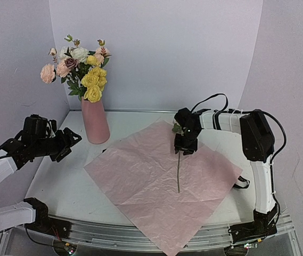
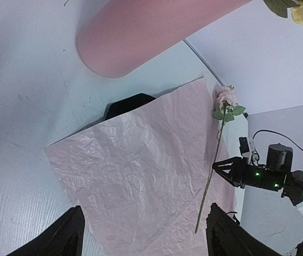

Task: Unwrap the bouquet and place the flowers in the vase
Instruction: Pick up the fake flower from the wrapping paper.

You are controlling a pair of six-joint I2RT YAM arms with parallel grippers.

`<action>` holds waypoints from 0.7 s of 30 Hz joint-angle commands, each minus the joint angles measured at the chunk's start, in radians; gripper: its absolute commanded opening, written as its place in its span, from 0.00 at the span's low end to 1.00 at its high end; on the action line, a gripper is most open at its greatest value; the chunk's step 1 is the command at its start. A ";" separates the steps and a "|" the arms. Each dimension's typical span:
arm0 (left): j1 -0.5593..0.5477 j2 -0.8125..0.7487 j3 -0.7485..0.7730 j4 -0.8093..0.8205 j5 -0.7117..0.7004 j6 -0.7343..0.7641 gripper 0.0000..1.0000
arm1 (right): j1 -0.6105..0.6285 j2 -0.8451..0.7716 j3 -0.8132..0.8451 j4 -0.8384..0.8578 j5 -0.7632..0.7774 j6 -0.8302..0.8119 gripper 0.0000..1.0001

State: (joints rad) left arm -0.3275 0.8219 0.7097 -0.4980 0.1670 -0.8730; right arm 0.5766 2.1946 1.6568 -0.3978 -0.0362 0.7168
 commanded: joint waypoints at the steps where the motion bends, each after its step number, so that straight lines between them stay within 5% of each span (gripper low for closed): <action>1: -0.006 0.017 -0.007 0.026 0.023 -0.010 0.80 | 0.002 0.034 0.050 -0.073 0.033 0.027 0.35; 9: -0.014 0.061 -0.001 0.044 0.025 -0.005 0.80 | 0.003 0.062 0.064 -0.076 0.036 0.039 0.32; 16: -0.031 0.097 0.016 0.063 0.020 -0.012 0.80 | 0.002 0.053 0.075 -0.083 0.085 0.047 0.01; 21: -0.130 0.137 0.025 0.118 -0.029 -0.064 0.80 | 0.002 -0.005 0.066 -0.084 0.120 0.050 0.00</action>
State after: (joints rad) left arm -0.3840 0.9348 0.7063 -0.4578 0.1769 -0.8941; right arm 0.5766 2.2402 1.7016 -0.4149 0.0252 0.7602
